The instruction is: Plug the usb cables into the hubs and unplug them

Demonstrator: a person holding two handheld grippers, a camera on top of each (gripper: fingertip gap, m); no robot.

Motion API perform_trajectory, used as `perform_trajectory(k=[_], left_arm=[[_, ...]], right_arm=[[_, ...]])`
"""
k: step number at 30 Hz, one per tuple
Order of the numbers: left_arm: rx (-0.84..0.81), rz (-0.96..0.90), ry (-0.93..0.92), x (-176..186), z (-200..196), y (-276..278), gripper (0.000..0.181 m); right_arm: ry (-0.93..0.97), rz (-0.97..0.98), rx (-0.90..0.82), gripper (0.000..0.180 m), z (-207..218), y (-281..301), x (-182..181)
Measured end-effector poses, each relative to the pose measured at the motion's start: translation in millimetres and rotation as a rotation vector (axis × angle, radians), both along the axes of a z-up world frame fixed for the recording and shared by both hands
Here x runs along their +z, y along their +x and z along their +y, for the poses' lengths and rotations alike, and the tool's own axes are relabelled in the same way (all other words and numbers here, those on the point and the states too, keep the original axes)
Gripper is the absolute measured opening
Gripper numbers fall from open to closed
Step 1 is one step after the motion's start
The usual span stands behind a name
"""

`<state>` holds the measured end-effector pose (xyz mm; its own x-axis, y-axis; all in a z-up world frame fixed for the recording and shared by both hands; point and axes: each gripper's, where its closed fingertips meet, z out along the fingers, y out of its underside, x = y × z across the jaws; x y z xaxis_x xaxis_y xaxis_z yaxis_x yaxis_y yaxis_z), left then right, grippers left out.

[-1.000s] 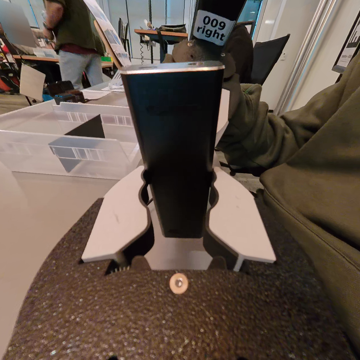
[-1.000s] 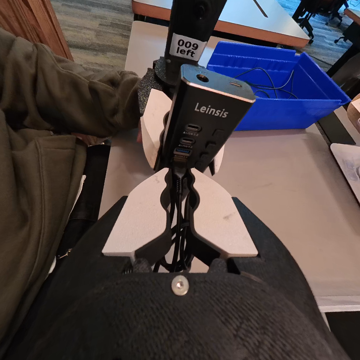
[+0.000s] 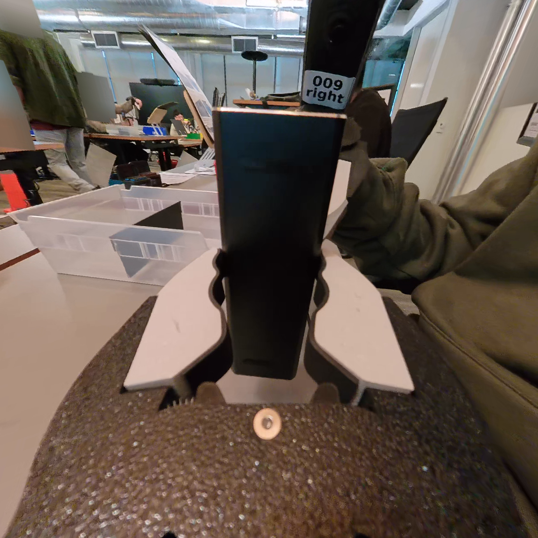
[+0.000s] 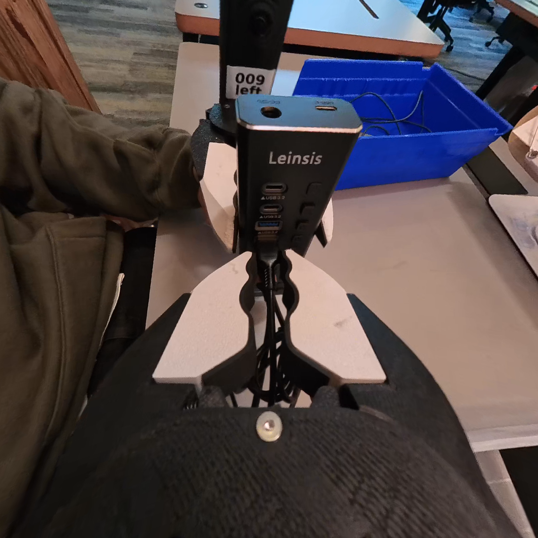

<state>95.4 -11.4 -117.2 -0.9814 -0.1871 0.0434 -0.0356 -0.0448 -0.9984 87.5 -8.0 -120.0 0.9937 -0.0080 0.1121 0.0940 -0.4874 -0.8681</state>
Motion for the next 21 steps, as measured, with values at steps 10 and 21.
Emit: perform_trajectory(k=[10,21], left_arm=[[-0.025,-0.029,0.037,-5.4,-1.1,-2.8,0.059],[-0.028,-0.108,0.036,16.1,4.4,-12.0,0.059]], right_arm=[[-0.037,0.041,0.005,0.016,-3.2,-3.7,-5.0],[0.113,0.057,0.032,0.015,4.6,-13.4,15.9]])
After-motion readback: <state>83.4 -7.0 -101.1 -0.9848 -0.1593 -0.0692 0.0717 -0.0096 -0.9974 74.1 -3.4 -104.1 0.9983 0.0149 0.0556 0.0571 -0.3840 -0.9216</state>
